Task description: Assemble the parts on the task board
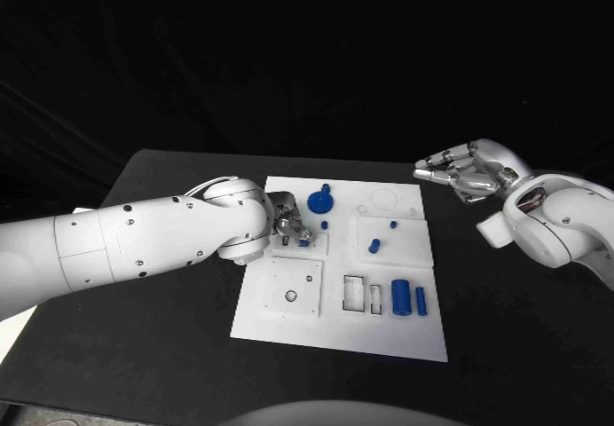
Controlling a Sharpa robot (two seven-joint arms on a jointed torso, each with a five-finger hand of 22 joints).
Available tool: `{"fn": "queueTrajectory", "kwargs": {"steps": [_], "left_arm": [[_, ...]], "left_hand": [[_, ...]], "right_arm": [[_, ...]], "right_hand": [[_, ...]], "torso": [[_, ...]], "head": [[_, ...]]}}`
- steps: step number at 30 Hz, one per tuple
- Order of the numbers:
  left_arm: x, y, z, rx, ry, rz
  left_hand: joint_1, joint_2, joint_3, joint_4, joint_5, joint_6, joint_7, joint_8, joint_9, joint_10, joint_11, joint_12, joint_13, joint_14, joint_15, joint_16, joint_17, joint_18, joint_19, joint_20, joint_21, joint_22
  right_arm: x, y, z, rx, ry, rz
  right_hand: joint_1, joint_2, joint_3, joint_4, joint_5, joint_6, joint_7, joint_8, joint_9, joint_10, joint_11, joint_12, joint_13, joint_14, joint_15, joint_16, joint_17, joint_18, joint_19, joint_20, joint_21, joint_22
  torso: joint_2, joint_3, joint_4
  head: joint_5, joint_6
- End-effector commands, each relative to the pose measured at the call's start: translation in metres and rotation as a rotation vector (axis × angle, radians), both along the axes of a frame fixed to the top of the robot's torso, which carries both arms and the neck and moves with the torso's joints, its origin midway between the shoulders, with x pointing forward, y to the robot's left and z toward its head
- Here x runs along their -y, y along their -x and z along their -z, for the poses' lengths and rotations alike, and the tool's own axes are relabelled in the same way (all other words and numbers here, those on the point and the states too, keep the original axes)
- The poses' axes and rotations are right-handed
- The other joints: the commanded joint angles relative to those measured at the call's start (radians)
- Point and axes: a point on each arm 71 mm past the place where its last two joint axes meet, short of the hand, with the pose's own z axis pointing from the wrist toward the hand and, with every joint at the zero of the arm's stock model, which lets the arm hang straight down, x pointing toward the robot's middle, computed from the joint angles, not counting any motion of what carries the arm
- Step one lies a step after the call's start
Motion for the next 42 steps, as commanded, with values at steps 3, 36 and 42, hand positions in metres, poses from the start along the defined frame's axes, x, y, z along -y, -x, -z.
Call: {"fn": "queueTrajectory", "kwargs": {"steps": [3, 36, 42], "left_arm": [[-0.0059, 0.0012, 0.0055, -0.025, -0.065, -0.044], [-0.009, 0.0017, 0.003, 0.011, -0.098, -0.057], [-0.01, 0.0017, 0.0025, 0.017, -0.1, -0.062]], "left_hand": [[0.055, 0.008, 0.034, -0.035, 0.076, -0.005, -0.004, 0.004, -0.006, 0.002, -0.01, 0.0, 0.001, 0.105, -0.009, 0.003, 0.263, -0.012, 0.09, -0.009, 0.004, 0.22], [0.1, 0.027, 0.099, -0.081, 0.147, -0.016, 0.005, 0.012, -0.006, 0.007, -0.005, 0.0, 0.002, 0.105, -0.004, 0.003, 0.263, -0.015, 0.095, -0.005, 0.012, 0.233], [0.1, 0.028, 0.1, -0.081, 0.147, -0.016, 0.005, 0.013, -0.006, 0.008, -0.004, 0.0, 0.003, 0.105, -0.004, 0.003, 0.263, -0.016, 0.096, -0.005, 0.014, 0.236]], "right_arm": [[-0.0009, 0.0003, 0.0002, -0.001, 0.0, -0.008], [-0.0011, 0.0002, 0.0005, -0.005, 0.002, -0.011], [-0.0012, 0.0002, 0.0006, -0.005, 0.002, -0.012]], "right_hand": [[0.004, 0.004, -0.007, 0.002, 0.004, -0.005, 0.0, -0.003, 0.001, -0.005, 0.001, -0.007, 0.048, 0.066, -0.003, -0.005, 0.09, 0.012, -0.005, -0.001, -0.006, 0.031], [0.002, 0.004, -0.01, 0.004, 0.005, -0.005, 0.0, -0.003, 0.001, -0.005, 0.001, -0.006, 0.048, 0.066, -0.003, -0.006, 0.09, 0.012, -0.005, -0.001, -0.007, 0.029], [0.002, 0.004, -0.01, 0.004, 0.005, -0.005, 0.0, -0.003, 0.001, -0.005, 0.001, -0.006, 0.048, 0.066, -0.003, -0.006, 0.09, 0.012, -0.005, -0.001, -0.007, 0.029]], "torso": [[0.0, 0.0, 0.0001], [0.0, 0.0, 0.0002], [0.0, -0.0003, -0.0002]], "head": [[0.001, -0.001], [0.002, -0.008], [0.002, -0.007]]}}
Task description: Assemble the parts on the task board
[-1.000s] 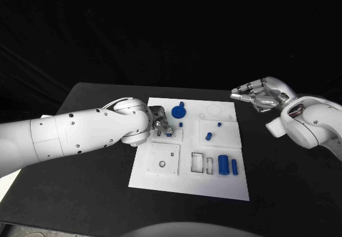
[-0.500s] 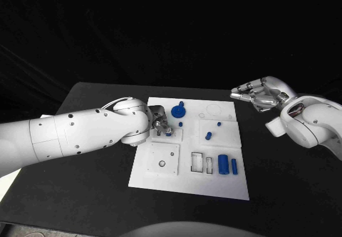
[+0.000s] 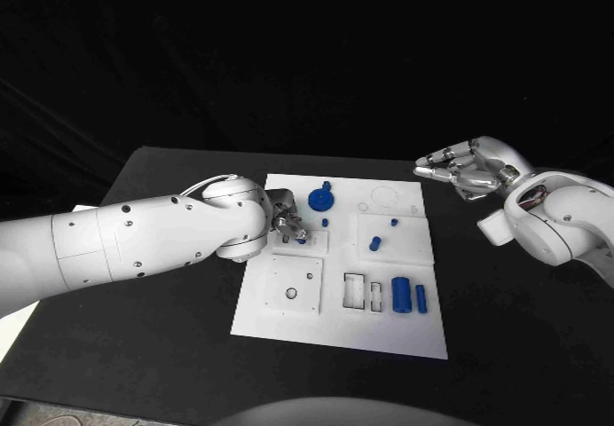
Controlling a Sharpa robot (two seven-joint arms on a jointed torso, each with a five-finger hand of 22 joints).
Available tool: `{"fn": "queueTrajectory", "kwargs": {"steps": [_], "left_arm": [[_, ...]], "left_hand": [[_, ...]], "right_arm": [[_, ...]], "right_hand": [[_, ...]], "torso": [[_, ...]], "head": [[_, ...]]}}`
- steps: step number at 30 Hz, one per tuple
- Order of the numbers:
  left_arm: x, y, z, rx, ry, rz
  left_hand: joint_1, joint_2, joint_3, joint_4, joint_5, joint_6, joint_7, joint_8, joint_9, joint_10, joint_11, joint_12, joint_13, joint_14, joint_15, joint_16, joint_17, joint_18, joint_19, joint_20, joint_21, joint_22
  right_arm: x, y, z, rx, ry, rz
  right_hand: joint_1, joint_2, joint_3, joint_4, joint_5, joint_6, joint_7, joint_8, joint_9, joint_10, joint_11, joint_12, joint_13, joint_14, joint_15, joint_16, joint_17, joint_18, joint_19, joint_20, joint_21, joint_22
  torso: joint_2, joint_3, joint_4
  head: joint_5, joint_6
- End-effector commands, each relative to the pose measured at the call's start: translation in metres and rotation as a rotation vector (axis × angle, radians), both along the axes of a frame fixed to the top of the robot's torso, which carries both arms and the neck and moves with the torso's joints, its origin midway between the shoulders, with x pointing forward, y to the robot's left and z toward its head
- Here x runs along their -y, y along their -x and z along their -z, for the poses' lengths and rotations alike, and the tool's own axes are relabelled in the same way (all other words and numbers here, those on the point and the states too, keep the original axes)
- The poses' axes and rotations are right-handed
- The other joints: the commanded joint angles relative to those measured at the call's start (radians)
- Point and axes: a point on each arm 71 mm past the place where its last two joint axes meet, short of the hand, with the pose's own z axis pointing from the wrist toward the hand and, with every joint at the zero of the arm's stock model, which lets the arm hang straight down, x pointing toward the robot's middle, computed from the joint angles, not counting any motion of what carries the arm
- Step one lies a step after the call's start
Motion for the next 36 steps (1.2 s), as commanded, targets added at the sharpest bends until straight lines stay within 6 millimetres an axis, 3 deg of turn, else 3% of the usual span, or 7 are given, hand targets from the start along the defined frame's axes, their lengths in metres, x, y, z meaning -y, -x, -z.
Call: {"fn": "queueTrajectory", "kwargs": {"steps": [1, 11, 17, 24, 36], "left_arm": [[-0.0067, 0.0009, 0.0023, -0.017, -0.065, -0.073], [-0.0043, 0.0024, 0.0031, -0.033, -0.065, -0.058], [-0.0043, 0.0022, 0.0041, -0.047, -0.065, -0.06], [-0.0049, 0.001, 0.0048, -0.053, -0.07, -0.067], [-0.0063, -0.0007, 0.0052, -0.053, -0.072, -0.076]], "left_hand": [[0.038, 0.032, 0.07, -0.065, 0.006, 0.004, -0.007, 0.005, 0.002, 0.005, -0.001, 0.001, 0.002, 0.106, -0.004, 0.003, 0.263, -0.017, 0.096, -0.005, 0.004, 0.237], [0.023, 0.021, 0.064, -0.062, 0.003, 0.008, -0.007, 0.01, 0.001, 0.009, 0.001, 0.004, 0.005, 0.106, -0.002, 0.003, 0.263, -0.017, 0.096, -0.003, 0.005, 0.239], [-0.041, -0.009, -0.042, -0.015, -0.001, 0.031, -0.018, 0.017, -0.013, 0.014, -0.006, 0.008, 0.009, 0.106, -0.006, 0.003, 0.263, -0.019, 0.098, -0.004, 0.008, 0.245], [-0.06, -0.007, -0.122, 0.029, 0.001, 0.042, -0.02, 0.016, -0.028, 0.017, -0.008, 0.013, 0.016, 0.106, -0.009, 0.003, 0.263, -0.02, 0.101, -0.007, 0.013, 0.253], [-0.075, 0.0, -0.171, 0.071, 0.002, 0.049, -0.021, 0.019, -0.037, 0.021, -0.009, 0.017, 0.021, 0.106, -0.009, 0.003, 0.263, -0.022, 0.103, -0.008, 0.018, 0.261]], "right_arm": [[-0.0011, 0.0002, 0.0005, -0.005, 0.002, -0.011], [-0.0015, 0.0001, 0.0006, -0.005, 0.002, -0.013], [-0.0016, 0.0001, 0.0006, -0.005, 0.002, -0.012], [-0.0013, 0.0002, 0.0006, -0.006, 0.002, -0.012], [-0.0011, 0.0003, 0.0006, -0.007, 0.002, -0.012]], "right_hand": [[0.002, 0.004, -0.007, 0.001, 0.005, -0.005, 0.0, -0.003, 0.001, -0.005, 0.001, -0.002, 0.048, 0.066, -0.003, -0.006, 0.089, 0.013, -0.005, -0.001, -0.004, 0.029], [0.002, 0.004, -0.007, 0.001, 0.005, -0.005, 0.0, -0.003, 0.001, -0.005, 0.001, -0.002, 0.048, 0.066, -0.003, -0.006, 0.089, 0.013, -0.005, -0.001, -0.004, 0.029], [0.002, 0.004, -0.007, 0.001, 0.005, -0.005, 0.0, -0.003, 0.001, -0.005, 0.001, -0.002, 0.048, 0.066, -0.003, -0.006, 0.089, 0.013, -0.005, -0.001, -0.004, 0.029], [0.002, 0.004, -0.007, 0.001, 0.005, -0.005, 0.0, -0.003, 0.001, -0.005, 0.001, -0.002, 0.048, 0.066, -0.003, -0.006, 0.089, 0.013, -0.005, -0.001, -0.004, 0.029], [0.001, 0.004, -0.011, 0.003, 0.005, -0.005, 0.0, -0.002, 0.001, -0.006, 0.001, -0.004, 0.047, 0.066, -0.003, -0.006, 0.089, 0.013, -0.005, -0.001, -0.004, 0.028]], "torso": [[-0.001, 0.0, -0.0002], [0.0, 0.0007, -0.0007], [0.0, 0.001, -0.0014], [0.0, 0.0013, -0.0016], [0.0, 0.0009, -0.0008]], "head": [[0.0, 0.0], [0.002, 0.0], [0.002, -0.001], [0.002, 0.0], [0.001, 0.001]]}}
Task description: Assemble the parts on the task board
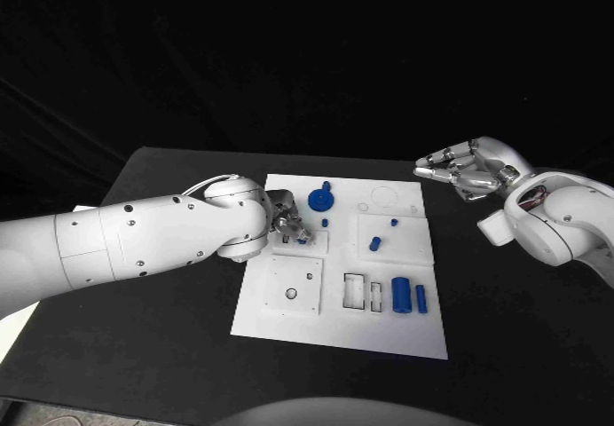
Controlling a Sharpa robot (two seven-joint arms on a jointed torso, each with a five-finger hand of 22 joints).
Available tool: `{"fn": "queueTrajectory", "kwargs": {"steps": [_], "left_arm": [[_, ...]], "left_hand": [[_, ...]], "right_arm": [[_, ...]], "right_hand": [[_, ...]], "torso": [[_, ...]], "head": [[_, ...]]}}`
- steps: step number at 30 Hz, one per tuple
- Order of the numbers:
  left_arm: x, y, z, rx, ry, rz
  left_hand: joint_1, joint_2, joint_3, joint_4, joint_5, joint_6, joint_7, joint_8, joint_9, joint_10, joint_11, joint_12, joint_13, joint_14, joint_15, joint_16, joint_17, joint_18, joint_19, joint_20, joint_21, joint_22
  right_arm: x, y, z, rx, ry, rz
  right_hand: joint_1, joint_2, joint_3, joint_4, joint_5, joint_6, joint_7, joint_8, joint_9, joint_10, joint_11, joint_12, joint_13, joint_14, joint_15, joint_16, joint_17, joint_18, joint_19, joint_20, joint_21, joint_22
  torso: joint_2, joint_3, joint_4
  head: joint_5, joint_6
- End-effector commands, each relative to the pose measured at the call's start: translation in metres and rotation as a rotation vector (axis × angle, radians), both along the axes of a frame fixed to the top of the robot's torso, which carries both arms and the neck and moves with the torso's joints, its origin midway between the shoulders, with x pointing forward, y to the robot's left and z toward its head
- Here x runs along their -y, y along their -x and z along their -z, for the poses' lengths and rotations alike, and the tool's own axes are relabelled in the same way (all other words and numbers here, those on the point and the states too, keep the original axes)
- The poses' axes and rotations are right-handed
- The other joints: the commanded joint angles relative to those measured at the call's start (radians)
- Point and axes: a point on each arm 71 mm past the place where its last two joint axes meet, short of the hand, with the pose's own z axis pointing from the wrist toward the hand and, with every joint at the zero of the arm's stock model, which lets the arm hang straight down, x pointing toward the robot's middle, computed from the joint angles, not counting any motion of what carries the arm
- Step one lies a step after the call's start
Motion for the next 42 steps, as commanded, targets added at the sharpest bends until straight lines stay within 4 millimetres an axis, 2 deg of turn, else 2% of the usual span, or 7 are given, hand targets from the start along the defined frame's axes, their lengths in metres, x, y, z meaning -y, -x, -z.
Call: {"fn": "queueTrajectory", "kwargs": {"steps": [1, 16, 23, 35, 38, 42], "left_arm": [[-0.006, 0.001, 0.003, -0.04, -0.062, -0.076], [-0.01, -0.001, 0.002, -0.033, -0.053, -0.096], [-0.011, -0.002, 0.001, -0.028, -0.044, -0.101], [-0.015, -0.002, -0.006, -0.008, -0.007, -0.11], [-0.018, -0.002, -0.013, -0.029, 0.014, -0.111], [-0.027, -0.008, -0.029, -0.095, 0.04, -0.098]], "left_hand": [[-0.014, 0.002, -0.014, 0.008, -0.002, 0.005, 0.002, 0.0, -0.002, 0.008, -0.003, 0.002, 0.018, 0.106, -0.009, 0.003, 0.263, -0.011, 0.104, -0.008, 0.006, 0.261], [-0.022, 0.015, -0.142, 0.094, 0.0, 0.013, 0.002, 0.009, -0.014, 0.012, -0.004, 0.006, 0.024, 0.106, -0.009, 0.003, 0.263, -0.012, 0.104, -0.008, 0.007, 0.263], [-0.005, 0.021, -0.263, 0.157, 0.003, 0.016, 0.001, 0.015, -0.022, 0.014, -0.003, 0.008, 0.026, 0.106, -0.01, 0.003, 0.263, -0.012, 0.104, -0.008, 0.007, 0.263], [-0.053, 0.074, -0.51, 0.162, 0.001, 0.011, 0.002, 0.024, -0.031, 0.015, -0.001, 0.009, 0.03, 0.106, -0.01, 0.003, 0.263, -0.012, 0.104, -0.008, 0.007, 0.263], [-0.045, 0.076, -0.561, 0.164, -0.001, 0.001, 0.006, 0.023, -0.034, 0.008, 0.0, 0.001, 0.021, 0.106, -0.009, 0.003, 0.263, -0.011, 0.104, -0.009, 0.006, 0.261], [-0.018, 0.077, -0.618, 0.165, -0.034, -0.047, 0.023, 0.001, -0.045, -0.024, 0.012, -0.035, -0.016, 0.106, 0.0, 0.003, 0.263, -0.004, 0.092, -0.003, -0.016, 0.229]], "right_arm": [[-0.001, 0.0, 0.0, -0.005, 0.002, -0.01], [-0.001, 0.0, 0.001, -0.005, 0.002, -0.009], [-0.001, 0.0, 0.001, -0.005, 0.002, -0.009], [0.0, -0.001, 0.001, -0.006, 0.003, -0.009], [0.0, -0.001, 0.001, -0.006, 0.003, -0.008], [0.0, -0.001, 0.001, -0.006, 0.004, -0.007]], "right_hand": [[0.001, 0.004, -0.007, -0.002, 0.005, -0.005, 0.0, -0.002, 0.002, -0.006, 0.001, -0.004, 0.047, 0.066, -0.003, -0.006, 0.089, 0.013, -0.005, -0.001, -0.004, 0.028], [0.001, 0.004, -0.008, -0.001, 0.005, -0.005, 0.0, -0.002, 0.002, -0.006, 0.001, -0.005, 0.047, 0.065, -0.003, -0.008, 0.087, 0.013, -0.006, -0.001, -0.004, 0.028], [0.001, 0.004, -0.008, -0.001, 0.005, -0.005, 0.0, -0.002, 0.002, -0.006, 0.001, -0.005, 0.047, 0.065, -0.003, -0.008, 0.087, 0.013, -0.006, -0.001, -0.004, 0.028], [-0.001, 0.005, -0.011, 0.001, 0.006, -0.006, 0.0, -0.002, 0.002, -0.007, 0.001, -0.005, 0.046, 0.065, -0.003, -0.008, 0.087, 0.013, -0.006, -0.001, -0.005, 0.027], [-0.001, 0.005, -0.011, 0.001, 0.006, -0.006, 0.0, -0.002, 0.002, -0.007, 0.001, -0.005, 0.046, 0.065, -0.003, -0.008, 0.087, 0.013, -0.006, -0.001, -0.005, 0.027], [-0.001, 0.005, -0.011, 0.001, 0.006, -0.006, 0.0, -0.002, 0.002, -0.007, 0.001, -0.005, 0.046, 0.065, -0.003, -0.008, 0.087, 0.013, -0.006, -0.001, -0.005, 0.027]], "torso": [[0.0, -0.0003, 0.0004], [0.0, -0.0012, -0.0009], [0.001, -0.001, 0.0008], [0.0, -0.0006, -0.0002], [0.0, -0.0001, -0.0008], [0.0, 0.0006, -0.0005]], "head": [[0.0, 0.001], [0.0, -0.001], [-0.003, -0.001], [-0.006, 0.001], [-0.005, 0.001], [-0.004, 0.004]]}}
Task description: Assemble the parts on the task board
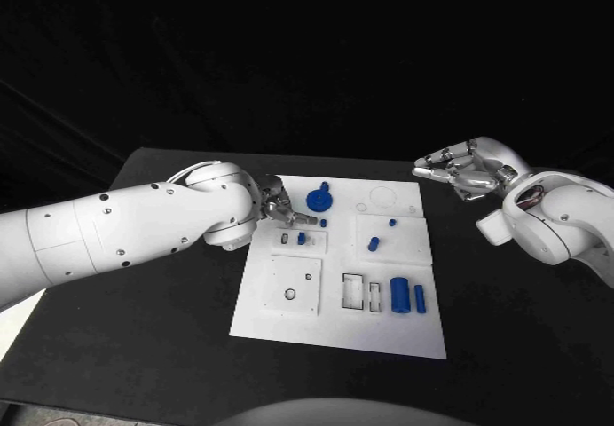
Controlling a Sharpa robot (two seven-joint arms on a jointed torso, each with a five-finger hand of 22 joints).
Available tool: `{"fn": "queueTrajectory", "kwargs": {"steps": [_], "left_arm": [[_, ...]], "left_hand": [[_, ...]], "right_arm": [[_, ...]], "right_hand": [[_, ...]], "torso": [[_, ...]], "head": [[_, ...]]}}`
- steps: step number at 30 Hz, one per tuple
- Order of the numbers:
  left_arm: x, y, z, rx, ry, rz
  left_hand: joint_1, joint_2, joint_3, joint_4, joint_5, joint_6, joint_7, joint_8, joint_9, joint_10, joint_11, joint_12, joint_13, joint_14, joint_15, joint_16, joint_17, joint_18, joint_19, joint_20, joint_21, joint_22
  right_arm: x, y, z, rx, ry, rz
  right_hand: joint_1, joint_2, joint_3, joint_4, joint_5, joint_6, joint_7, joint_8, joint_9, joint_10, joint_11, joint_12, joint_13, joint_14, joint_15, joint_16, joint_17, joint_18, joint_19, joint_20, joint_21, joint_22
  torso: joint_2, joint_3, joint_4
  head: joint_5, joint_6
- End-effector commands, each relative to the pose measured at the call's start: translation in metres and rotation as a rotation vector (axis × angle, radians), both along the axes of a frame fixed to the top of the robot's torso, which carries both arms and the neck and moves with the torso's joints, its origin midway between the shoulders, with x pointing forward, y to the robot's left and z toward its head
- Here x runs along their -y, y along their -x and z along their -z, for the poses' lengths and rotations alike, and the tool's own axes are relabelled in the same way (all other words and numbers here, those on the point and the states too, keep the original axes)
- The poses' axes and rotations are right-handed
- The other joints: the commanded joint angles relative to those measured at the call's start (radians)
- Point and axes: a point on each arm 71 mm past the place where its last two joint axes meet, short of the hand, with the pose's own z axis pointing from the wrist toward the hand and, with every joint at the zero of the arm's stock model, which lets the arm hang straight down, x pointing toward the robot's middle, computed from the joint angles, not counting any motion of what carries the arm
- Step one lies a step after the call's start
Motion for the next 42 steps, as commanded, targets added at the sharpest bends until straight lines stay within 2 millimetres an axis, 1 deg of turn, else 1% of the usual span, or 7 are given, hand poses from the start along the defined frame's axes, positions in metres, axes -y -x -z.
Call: {"fn": "queueTrajectory", "kwargs": {"steps": [1, 5, 9, 14, 26, 34, 42], "left_arm": [[-0.01, -0.001, -0.005, -0.14, -0.02, -0.031], [-0.025, -0.013, -0.019, -0.207, -0.055, -0.02], [-0.036, -0.025, -0.025, -0.222, -0.096, -0.036], [-0.043, -0.044, -0.028, -0.181, -0.127, -0.07], [-0.039, -0.078, -0.023, -0.106, -0.166, -0.104], [-0.032, -0.083, -0.017, -0.118, -0.171, -0.09], [-0.03, -0.084, -0.01, -0.147, -0.191, -0.073]], "left_hand": [[0.018, 0.001, -0.024, 0.001, -0.024, -0.032, 0.012, -0.02, -0.011, -0.026, 0.008, -0.027, -0.025, 0.103, 0.005, 0.003, 0.263, -0.003, 0.089, 0.0, -0.015, 0.221], [0.045, 0.015, -0.037, 0.001, -0.055, -0.078, 0.038, -0.065, -0.048, -0.075, 0.031, -0.081, -0.082, 0.103, 0.024, 0.003, 0.263, 0.004, 0.079, 0.016, -0.035, 0.194], [0.086, 0.039, -0.032, -0.002, -0.061, -0.089, 0.05, -0.091, -0.078, -0.095, 0.042, -0.101, -0.105, 0.103, 0.034, 0.003, 0.263, 0.007, 0.074, 0.026, -0.045, 0.18], [0.103, 0.053, -0.037, -0.002, -0.061, -0.096, 0.058, -0.117, -0.109, -0.1, 0.049, -0.103, -0.11, 0.103, 0.041, 0.003, 0.263, 0.006, 0.075, 0.034, -0.042, 0.185], [0.11, 0.068, -0.039, -0.001, -0.059, -0.081, 0.058, -0.123, -0.127, -0.091, 0.05, -0.09, -0.101, 0.103, 0.043, 0.003, 0.263, 0.004, 0.079, 0.037, -0.035, 0.195], [0.115, 0.073, -0.041, -0.003, -0.059, -0.067, 0.056, -0.122, -0.135, -0.085, 0.048, -0.081, -0.095, 0.103, 0.042, 0.003, 0.263, 0.003, 0.081, 0.037, -0.033, 0.199], [0.134, 0.077, -0.041, -0.004, -0.058, -0.043, 0.05, -0.117, -0.146, -0.078, 0.044, -0.073, -0.089, 0.103, 0.038, 0.003, 0.263, 0.002, 0.083, 0.034, -0.029, 0.204]], "right_arm": [[-0.001, 0.0, 0.001, -0.005, 0.002, -0.011], [-0.001, -0.001, 0.002, -0.006, 0.003, -0.009], [-0.001, -0.001, 0.002, -0.007, 0.003, -0.008], [-0.001, -0.001, 0.002, -0.006, 0.002, -0.009], [-0.003, -0.001, 0.004, -0.008, 0.001, -0.012], [-0.005, -0.001, 0.005, -0.01, 0.0, -0.017], [-0.005, -0.002, 0.005, -0.012, 0.001, -0.018]], "right_hand": [[-0.001, 0.005, -0.004, -0.001, 0.006, -0.006, 0.0, -0.002, 0.002, -0.007, 0.001, -0.005, 0.046, 0.065, -0.003, -0.004, 0.088, 0.013, -0.006, -0.001, -0.005, 0.027], [-0.001, 0.005, -0.004, -0.001, 0.006, -0.006, 0.0, -0.002, 0.002, -0.007, 0.001, -0.005, 0.046, 0.065, -0.003, -0.004, 0.088, 0.013, -0.006, -0.001, -0.005, 0.027], [-0.001, 0.005, -0.004, -0.001, 0.006, -0.006, 0.0, -0.002, 0.002, -0.007, 0.001, -0.005, 0.046, 0.065, -0.003, -0.004, 0.088, 0.013, -0.006, -0.001, -0.005, 0.027], [-0.001, 0.005, -0.004, -0.001, 0.006, -0.006, 0.0, -0.002, 0.002, -0.007, 0.001, -0.005, 0.046, 0.065, -0.003, -0.004, 0.088, 0.013, -0.006, -0.001, -0.005, 0.027], [-0.001, 0.005, -0.005, -0.001, 0.006, -0.006, 0.0, -0.002, 0.002, -0.007, 0.001, -0.005, 0.046, 0.065, -0.003, -0.004, 0.088, 0.013, -0.006, -0.001, -0.005, 0.027], [-0.002, 0.006, -0.008, 0.001, 0.006, -0.006, 0.0, -0.002, 0.002, -0.006, 0.001, -0.004, 0.047, 0.065, -0.003, -0.004, 0.088, 0.013, -0.006, -0.001, -0.005, 0.027], [-0.002, 0.006, -0.008, 0.001, 0.006, -0.006, 0.0, -0.002, 0.002, -0.006, 0.001, -0.004, 0.047, 0.065, -0.003, -0.004, 0.088, 0.013, -0.006, -0.001, -0.005, 0.027]], "torso": [[0.0, 0.0013, -0.0009], [0.0, 0.0009, -0.0002], [0.0, 0.0015, 0.0028], [0.0, -0.0012, 0.0024], [0.003, -0.0035, -0.0038], [0.004, -0.0049, -0.004], [0.004, -0.0038, -0.0031]], "head": [[0.002, 0.003], [0.003, 0.006], [0.003, 0.009], [0.006, 0.013], [0.016, 0.02], [0.015, 0.021], [0.015, 0.017]]}}
